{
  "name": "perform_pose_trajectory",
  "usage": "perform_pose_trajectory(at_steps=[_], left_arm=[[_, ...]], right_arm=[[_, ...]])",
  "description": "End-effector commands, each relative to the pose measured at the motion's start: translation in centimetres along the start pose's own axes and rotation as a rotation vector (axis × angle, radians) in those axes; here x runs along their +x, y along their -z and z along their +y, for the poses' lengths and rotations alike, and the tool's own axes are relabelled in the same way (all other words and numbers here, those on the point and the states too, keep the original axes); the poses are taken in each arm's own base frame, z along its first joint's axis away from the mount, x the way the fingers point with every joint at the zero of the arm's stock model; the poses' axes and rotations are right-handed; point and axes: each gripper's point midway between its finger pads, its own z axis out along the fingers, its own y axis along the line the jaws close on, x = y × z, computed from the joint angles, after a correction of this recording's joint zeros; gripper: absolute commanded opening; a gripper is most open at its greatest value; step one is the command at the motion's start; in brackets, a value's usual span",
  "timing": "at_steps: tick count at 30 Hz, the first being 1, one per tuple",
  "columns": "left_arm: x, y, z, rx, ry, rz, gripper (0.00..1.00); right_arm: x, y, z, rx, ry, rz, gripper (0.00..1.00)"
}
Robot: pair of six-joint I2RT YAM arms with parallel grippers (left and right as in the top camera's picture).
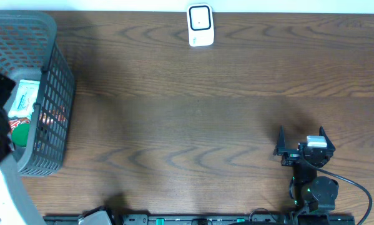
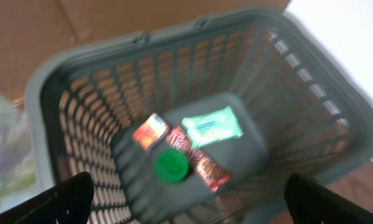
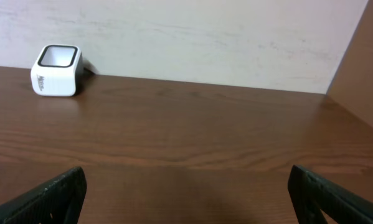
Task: Scan the item barcode
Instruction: 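Reach the left gripper into the basket and grasp the green-capped bottle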
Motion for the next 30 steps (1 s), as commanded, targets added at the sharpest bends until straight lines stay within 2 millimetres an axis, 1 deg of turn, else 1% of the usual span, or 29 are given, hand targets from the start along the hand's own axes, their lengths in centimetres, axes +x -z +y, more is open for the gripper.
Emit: perform_pose_trajectory(at_steps=[1,6,9,11,18,21,30], left_arm=[[0.7,-1.4,0.4,0.016,0.064,0.088,0.98],[1.4,-4.4,2.4,-0.082,0.094,0.157,0.98],[2.7,-6.6,3.4,-0.140,0.096,0.219,0.98],[3.6,-8.0,3.7,-0.169,0.089,0.260,0.98],[7.0,-13.5,3.3,-0.216,0.035,0.384,0.98],[8.2,-15.5,3.1,-0.236,0.015,0.434,0.98],[11.2,-19.5,3.1,-0.292,-0.040,0.556,0.98]], right_arm=[[-0.1,0.1,0.1,-0.002,0.010,-0.006,0.99],[-0.1,0.1,0.1,-0.002,0.010,-0.006,0.99],[-0.1,0.1,0.1,-0.002,0.010,-0.006,0.99],[-0.1,0.1,0.1,-0.002,0.010,-0.005,0.99],[-0.1,0.1,0.1,-0.002,0.010,-0.006,0.99],[-0.1,0.1,0.1,-0.002,0.010,-0.005,0.99],[-0.1,0.1,0.1,-0.002,0.010,-0.006,0.99]])
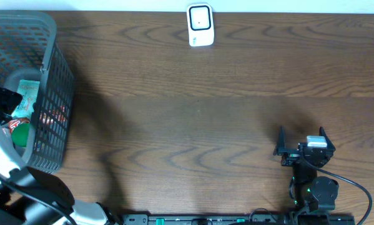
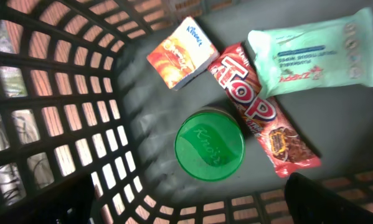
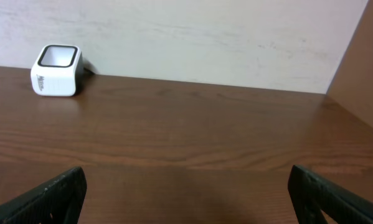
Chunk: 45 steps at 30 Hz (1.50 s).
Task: Scan the item barcode
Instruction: 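Reach the left gripper into the basket and grasp the green-capped bottle, then lift the bottle out and carry it toward the white scanner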
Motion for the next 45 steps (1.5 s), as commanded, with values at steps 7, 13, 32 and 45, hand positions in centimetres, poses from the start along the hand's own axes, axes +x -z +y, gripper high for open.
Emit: perform_pose_trajectory(at_steps=[7,13,32,45], left_arm=[[1.1,-4.9,-1.3,-0.021,-0.069,0.086,0.98],[1.9,-7.2,-1.6,-0.022,-0.069,0.087,0.98],[5.5,-12.6,-1.9,0.088,-0.005,0.192,0.98],[6.7,-14.5,-2.0,0.089,-0.007,0.215,0.85]], right_arm=[[-0.1,0.1,0.1,-0.002,0.010,-0.005,0.99],[-0.1,0.1,0.1,-0.002,0.010,-0.006,0.99],[-0.1,0.1,0.1,-0.002,0.010,-0.006,0.99],[-0.1,0.1,0.1,-0.002,0.010,-0.005,0.99]])
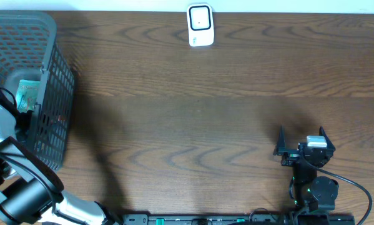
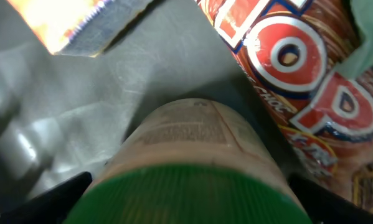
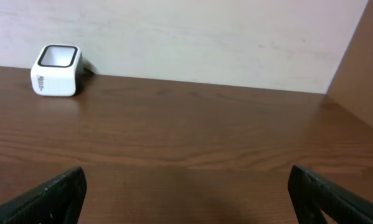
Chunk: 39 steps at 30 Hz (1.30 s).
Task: Scan the item barcode
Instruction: 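Lift the bottle out and carry it toward the white scanner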
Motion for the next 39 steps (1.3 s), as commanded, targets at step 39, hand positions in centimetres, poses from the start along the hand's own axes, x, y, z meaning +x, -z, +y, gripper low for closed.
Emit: perform_pose_trajectory(at_steps=[39], left_arm=[[1.7,33.8,-2.5,0.834,-0.026,-0.714,0.69]], right_arm=[[-0.1,0.1,0.1,-0.002,0.010,-0.005,0.99]])
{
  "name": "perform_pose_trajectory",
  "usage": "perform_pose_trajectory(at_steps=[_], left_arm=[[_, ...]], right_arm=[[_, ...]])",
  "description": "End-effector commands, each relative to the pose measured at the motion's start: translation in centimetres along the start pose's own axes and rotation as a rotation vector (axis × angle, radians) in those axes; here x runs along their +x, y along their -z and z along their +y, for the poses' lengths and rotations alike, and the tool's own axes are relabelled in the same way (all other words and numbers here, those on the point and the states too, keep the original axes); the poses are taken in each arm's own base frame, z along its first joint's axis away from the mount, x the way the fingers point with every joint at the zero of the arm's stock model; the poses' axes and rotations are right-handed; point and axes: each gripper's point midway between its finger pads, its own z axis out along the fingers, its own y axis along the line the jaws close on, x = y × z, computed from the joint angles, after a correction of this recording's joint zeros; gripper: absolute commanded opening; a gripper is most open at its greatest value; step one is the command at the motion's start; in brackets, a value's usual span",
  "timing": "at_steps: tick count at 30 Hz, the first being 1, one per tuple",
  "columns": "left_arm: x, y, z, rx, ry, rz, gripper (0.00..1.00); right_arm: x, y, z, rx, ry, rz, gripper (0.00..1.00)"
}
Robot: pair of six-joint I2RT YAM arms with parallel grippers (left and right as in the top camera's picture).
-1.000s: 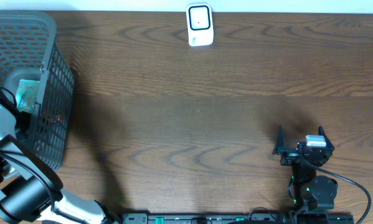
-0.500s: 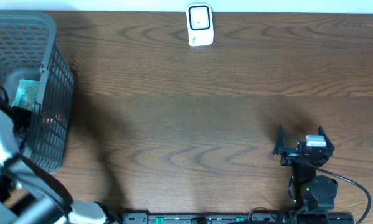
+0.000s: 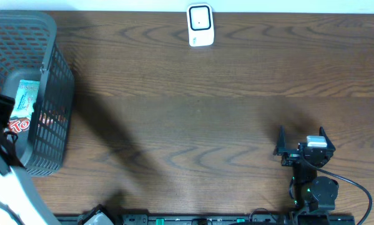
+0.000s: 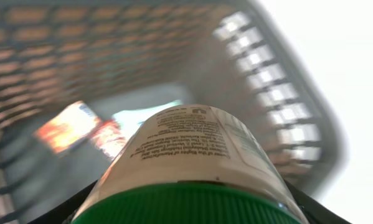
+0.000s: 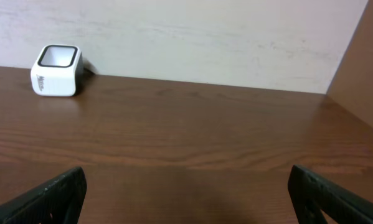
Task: Scan the item barcode
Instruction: 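Lift the bottle out and carry it toward the white scanner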
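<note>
A jar (image 4: 189, 155) with a green lid and a printed label fills the left wrist view, with my left gripper (image 4: 187, 208) shut on it just below the lid. It hangs above the grey basket (image 4: 286, 106), which shows blurred beneath. The white barcode scanner (image 3: 199, 25) stands at the table's far edge, also seen as the scanner (image 5: 56, 78) from the right wrist. My right gripper (image 3: 302, 149) rests open near the front right, holding nothing.
The grey mesh basket (image 3: 52, 94) stands at the table's left end. Inside lie a pale green packet (image 3: 25, 97), a red "Top" bar (image 3: 18, 125) and an orange packet (image 4: 68, 127). A wall runs behind the scanner.
My left gripper was down in the basket with its fingers round the jar on the floor. Now it is shut on the jar and holds it above the basket. The right arm has not moved.
My left gripper hung open high over the basket. Then it was down inside the basket, above the green-lidded jar, and after that close round the jar. Now the jar is held up above the basket. The right gripper stayed open and still.
</note>
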Motion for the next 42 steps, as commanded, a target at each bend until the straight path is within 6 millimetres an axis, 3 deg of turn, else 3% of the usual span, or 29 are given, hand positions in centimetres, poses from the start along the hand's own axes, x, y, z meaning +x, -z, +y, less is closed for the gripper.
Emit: perform_pose_trajectory(at_steps=[1,4,7,13,17,24,30,37,42], left_arm=[[-0.6,4.7,-5.8,0.297,0.019,-0.012,0.69],[1.0,7.3,-9.5,0.478,0.020,0.050,0.69],[3.3,8.3,-11.9,0.573,-0.012,0.137,0.68],[11.0,9.2,-16.6,0.709,-0.129,0.387,0.68],[16.6,7.9,-17.7,0.627,-0.197,0.524,0.67],[26.7,4.9,-17.6,0.361,-0.295,0.681,0.67],[34.5,2.3,-16.2,0.078,-0.218,0.736,0.67],[42.5,-0.2,-12.2,-0.270,-0.045,0.754,0.67],[46.0,-1.0,-10.3,-0.406,0.033,0.750,0.64]], right_arm=[[-0.1,0.1,0.1,-0.002,0.010,-0.005,0.99],[-0.1,0.1,0.1,-0.002,0.010,-0.005,0.99],[-0.1,0.1,0.1,-0.002,0.010,-0.005,0.99],[-0.1,0.1,0.1,-0.002,0.010,-0.005,0.99],[-0.1,0.1,0.1,-0.002,0.010,-0.005,0.99],[-0.1,0.1,0.1,-0.002,0.010,-0.005,0.99],[-0.1,0.1,0.1,-0.002,0.010,-0.005,0.99],[-0.1,0.1,0.1,-0.002,0.010,-0.005,0.99],[-0.1,0.1,0.1,-0.002,0.010,-0.005,0.99]])
